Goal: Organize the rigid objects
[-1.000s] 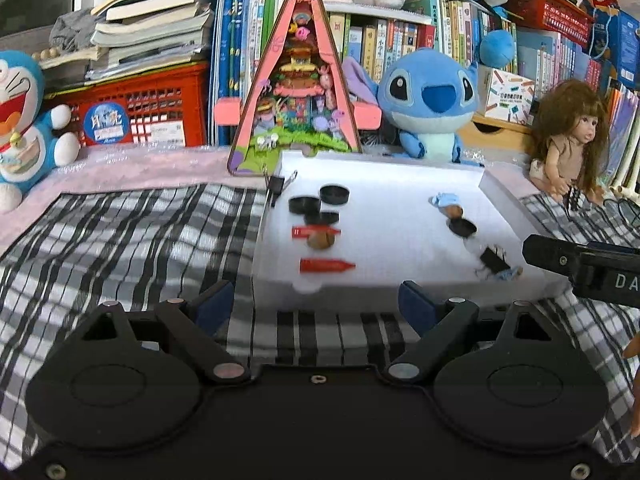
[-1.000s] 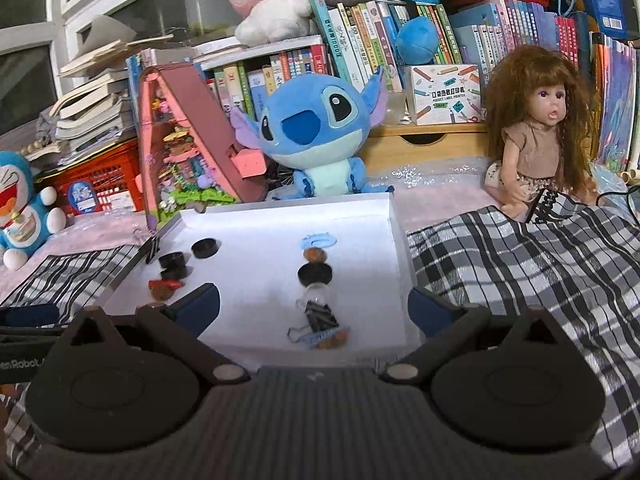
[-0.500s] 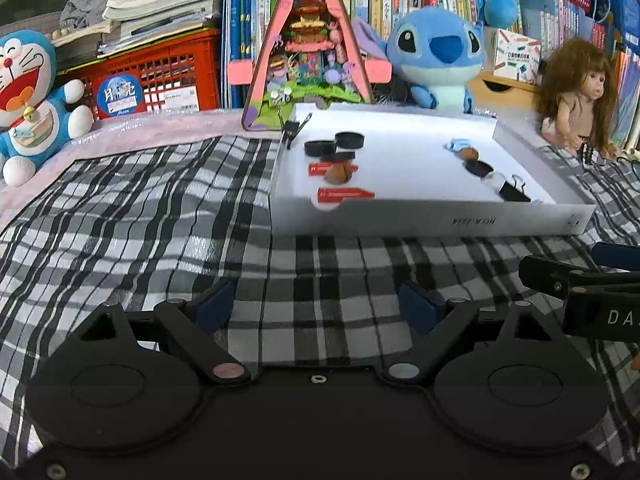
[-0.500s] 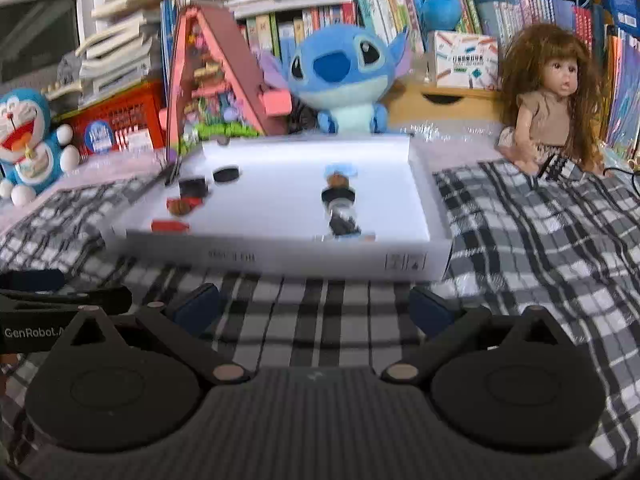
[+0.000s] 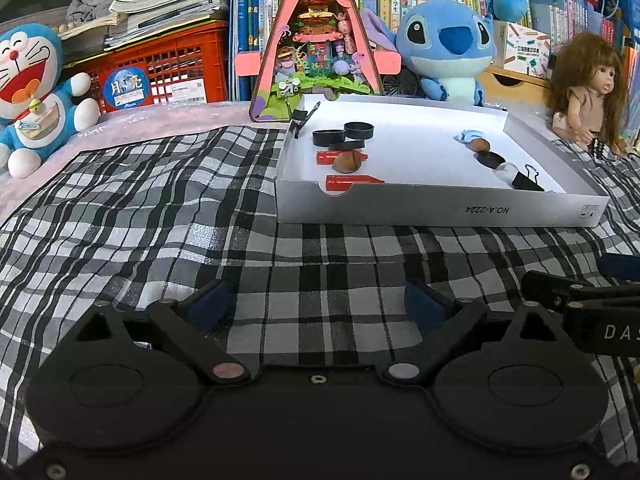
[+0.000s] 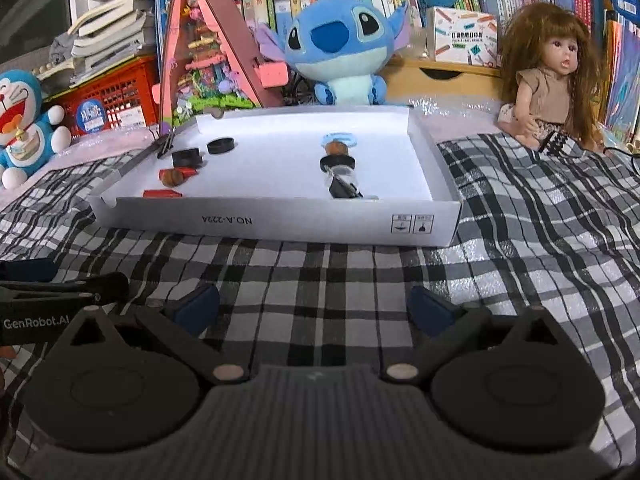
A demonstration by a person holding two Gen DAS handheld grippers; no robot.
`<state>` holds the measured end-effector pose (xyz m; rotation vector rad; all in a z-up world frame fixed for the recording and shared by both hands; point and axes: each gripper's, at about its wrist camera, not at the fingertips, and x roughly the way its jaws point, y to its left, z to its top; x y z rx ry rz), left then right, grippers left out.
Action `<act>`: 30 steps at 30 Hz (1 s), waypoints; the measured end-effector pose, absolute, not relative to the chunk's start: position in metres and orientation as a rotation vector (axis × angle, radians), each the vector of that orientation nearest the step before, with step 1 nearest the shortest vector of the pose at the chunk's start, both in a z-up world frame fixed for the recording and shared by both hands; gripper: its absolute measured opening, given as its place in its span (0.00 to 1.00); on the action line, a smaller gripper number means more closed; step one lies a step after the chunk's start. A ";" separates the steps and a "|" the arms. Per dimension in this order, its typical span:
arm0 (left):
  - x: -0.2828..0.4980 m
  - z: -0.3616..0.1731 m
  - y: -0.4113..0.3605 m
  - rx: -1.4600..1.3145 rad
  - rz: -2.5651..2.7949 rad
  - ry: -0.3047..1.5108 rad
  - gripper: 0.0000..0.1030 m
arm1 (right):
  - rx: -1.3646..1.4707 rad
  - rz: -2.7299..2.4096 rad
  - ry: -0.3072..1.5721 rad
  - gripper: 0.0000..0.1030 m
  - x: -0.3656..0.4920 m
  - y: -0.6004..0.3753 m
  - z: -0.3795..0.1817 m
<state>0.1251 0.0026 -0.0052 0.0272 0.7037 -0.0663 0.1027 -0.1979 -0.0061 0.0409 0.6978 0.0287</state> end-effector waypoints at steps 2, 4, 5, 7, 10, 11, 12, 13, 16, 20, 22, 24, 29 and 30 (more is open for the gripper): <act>0.126 -0.006 0.004 0.018 -0.063 0.706 0.96 | 0.028 0.025 0.701 1.00 0.103 -0.196 -0.007; 0.127 -0.007 0.006 0.011 -0.056 0.712 0.99 | 0.014 0.021 0.708 1.00 0.104 -0.194 -0.008; 0.127 -0.007 0.006 0.010 -0.053 0.714 0.99 | 0.008 0.019 0.710 1.00 0.104 -0.193 -0.008; 0.127 -0.007 0.006 0.014 -0.051 0.714 1.00 | -0.005 0.015 0.713 1.00 0.105 -0.191 -0.009; 0.127 -0.007 0.005 0.014 -0.051 0.714 1.00 | -0.004 0.015 0.713 1.00 0.104 -0.191 -0.009; 0.127 -0.007 0.005 0.015 -0.050 0.714 1.00 | -0.004 0.015 0.713 1.00 0.104 -0.191 -0.009; 0.127 -0.007 0.005 0.014 -0.050 0.714 1.00 | -0.005 0.015 0.713 1.00 0.104 -0.191 -0.009; 0.127 -0.007 0.005 0.014 -0.050 0.714 1.00 | -0.004 0.015 0.713 1.00 0.104 -0.191 -0.009; 0.127 -0.007 0.005 0.014 -0.050 0.714 1.00 | -0.004 0.015 0.713 1.00 0.104 -0.191 -0.009; 0.127 -0.007 0.006 0.011 -0.047 0.714 1.00 | -0.004 0.015 0.713 1.00 0.104 -0.191 -0.009; 0.127 -0.007 0.006 0.011 -0.047 0.713 1.00 | -0.004 0.016 0.713 1.00 0.104 -0.191 -0.009; 0.127 -0.007 0.006 0.009 -0.046 0.713 1.00 | -0.003 0.016 0.713 1.00 0.104 -0.191 -0.009; 0.127 -0.007 0.006 0.010 -0.046 0.713 1.00 | -0.003 0.016 0.713 1.00 0.104 -0.191 -0.009; 0.127 -0.007 0.006 0.009 -0.047 0.713 1.00 | -0.003 0.016 0.713 1.00 0.104 -0.191 -0.009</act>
